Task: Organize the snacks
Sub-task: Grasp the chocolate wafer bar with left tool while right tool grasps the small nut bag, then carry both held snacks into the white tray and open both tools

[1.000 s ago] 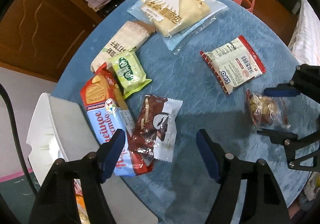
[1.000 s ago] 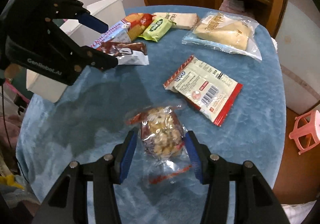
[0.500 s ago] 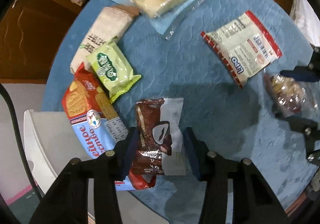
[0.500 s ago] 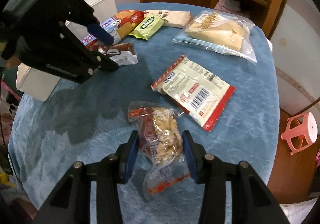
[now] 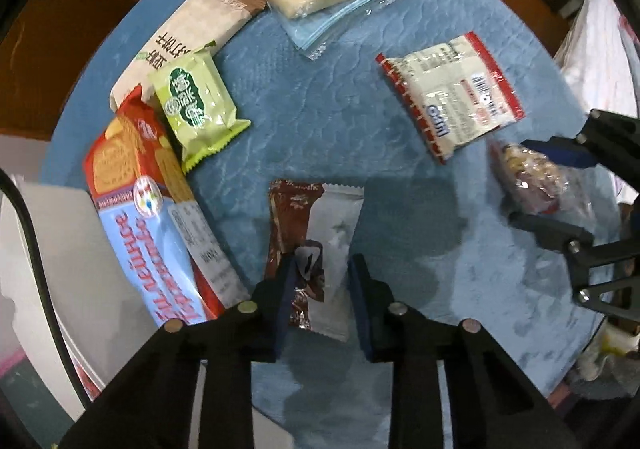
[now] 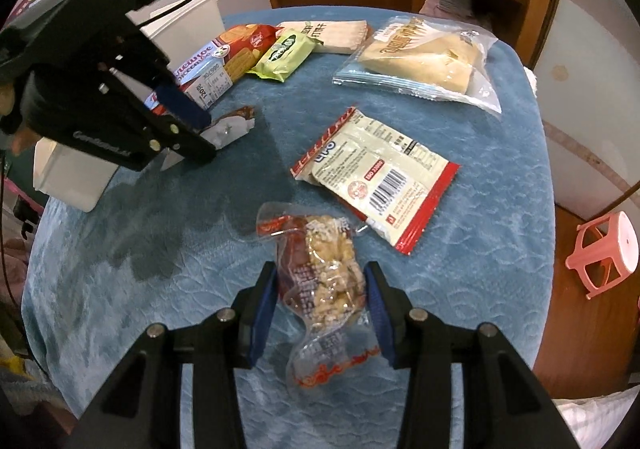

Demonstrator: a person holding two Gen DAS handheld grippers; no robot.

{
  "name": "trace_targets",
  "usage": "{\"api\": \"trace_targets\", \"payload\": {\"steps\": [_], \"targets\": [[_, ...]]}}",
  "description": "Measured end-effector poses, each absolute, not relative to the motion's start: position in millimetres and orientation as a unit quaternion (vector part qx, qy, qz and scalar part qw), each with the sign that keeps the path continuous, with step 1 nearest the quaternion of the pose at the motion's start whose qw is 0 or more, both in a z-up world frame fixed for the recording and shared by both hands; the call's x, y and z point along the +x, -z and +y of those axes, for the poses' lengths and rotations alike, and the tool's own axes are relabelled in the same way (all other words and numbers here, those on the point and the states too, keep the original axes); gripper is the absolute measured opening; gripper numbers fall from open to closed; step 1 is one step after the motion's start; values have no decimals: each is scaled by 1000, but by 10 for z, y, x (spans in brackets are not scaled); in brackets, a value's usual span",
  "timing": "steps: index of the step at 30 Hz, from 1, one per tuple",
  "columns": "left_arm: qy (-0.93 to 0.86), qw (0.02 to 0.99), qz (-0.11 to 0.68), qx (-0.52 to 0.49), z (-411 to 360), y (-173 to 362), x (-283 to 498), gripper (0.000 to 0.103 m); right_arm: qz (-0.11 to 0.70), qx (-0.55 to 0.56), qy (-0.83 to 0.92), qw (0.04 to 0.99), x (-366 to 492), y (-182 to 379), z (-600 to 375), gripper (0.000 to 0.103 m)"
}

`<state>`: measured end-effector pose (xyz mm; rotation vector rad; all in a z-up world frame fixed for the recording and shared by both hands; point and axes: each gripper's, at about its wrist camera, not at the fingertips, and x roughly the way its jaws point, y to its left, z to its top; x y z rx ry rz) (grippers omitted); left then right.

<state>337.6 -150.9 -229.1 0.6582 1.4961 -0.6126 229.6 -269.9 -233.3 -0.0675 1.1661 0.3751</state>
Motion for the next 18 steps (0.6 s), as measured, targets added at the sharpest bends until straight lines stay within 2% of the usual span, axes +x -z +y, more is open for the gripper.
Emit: {"api": "trace_targets", "payload": {"steps": [6, 14, 18], "targets": [[288, 666, 647, 236, -1301, 2069, 3063, 16, 547, -7, -176, 819, 2222, 2282, -2760, 43], [302, 713, 615, 150, -825, 1660, 2692, 13, 533, 1, -181, 826, 2038, 2047, -2739, 43], [297, 743, 591, 103, -474, 1231, 2466, 13, 515, -3, -193, 835, 1968, 1799, -2577, 43]]}}
